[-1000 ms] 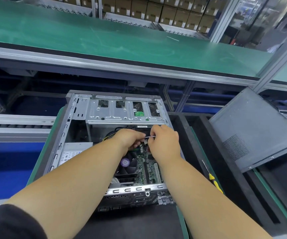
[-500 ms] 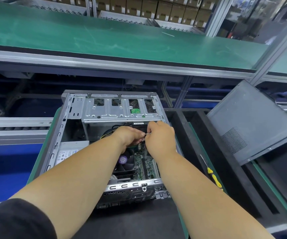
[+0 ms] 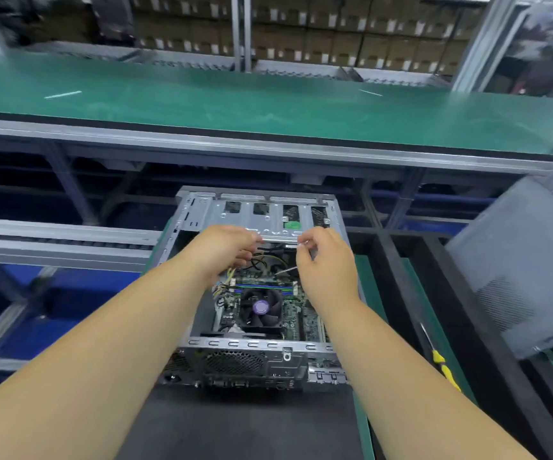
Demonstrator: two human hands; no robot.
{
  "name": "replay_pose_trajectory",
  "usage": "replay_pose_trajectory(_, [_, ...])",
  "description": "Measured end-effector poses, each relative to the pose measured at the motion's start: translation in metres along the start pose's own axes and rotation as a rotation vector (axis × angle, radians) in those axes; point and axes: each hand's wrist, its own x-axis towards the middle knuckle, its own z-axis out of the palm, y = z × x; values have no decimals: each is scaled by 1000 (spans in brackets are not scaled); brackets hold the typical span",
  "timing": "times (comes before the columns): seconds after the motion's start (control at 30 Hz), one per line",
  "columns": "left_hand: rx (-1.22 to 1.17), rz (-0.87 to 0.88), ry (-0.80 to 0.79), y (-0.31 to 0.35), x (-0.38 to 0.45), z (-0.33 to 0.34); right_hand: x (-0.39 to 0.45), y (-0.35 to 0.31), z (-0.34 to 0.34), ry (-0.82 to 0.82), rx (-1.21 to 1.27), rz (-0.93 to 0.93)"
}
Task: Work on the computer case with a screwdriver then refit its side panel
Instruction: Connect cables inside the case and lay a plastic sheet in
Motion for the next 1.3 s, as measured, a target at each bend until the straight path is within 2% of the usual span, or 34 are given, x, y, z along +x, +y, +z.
replay_pose_trajectory(0.17, [88,162,218,-19,-59,-33,2,-22,-8,-122,194,4])
replay_pose_trajectory(0.43, [124,207,476,-51,-149,-72,-26,-90,19,-398,413,-128])
replay_pose_trajectory(0.67, [187,259,688,-65,-227,-137,-75,-182,51,-570,475,-361])
replay_pose_trajectory(0.83, [187,255,780,-80,-270,-194,-110,-249,82,-658,460,-452])
replay_pose_trajectory(1.03, [363,231,845,-102,-332,-284,-169,-341,130,-776,503,-483])
replay_pose_trajectory(1.3, [454,162,1098,-147,-417,-418,-251,-463,193,-923,506,-572])
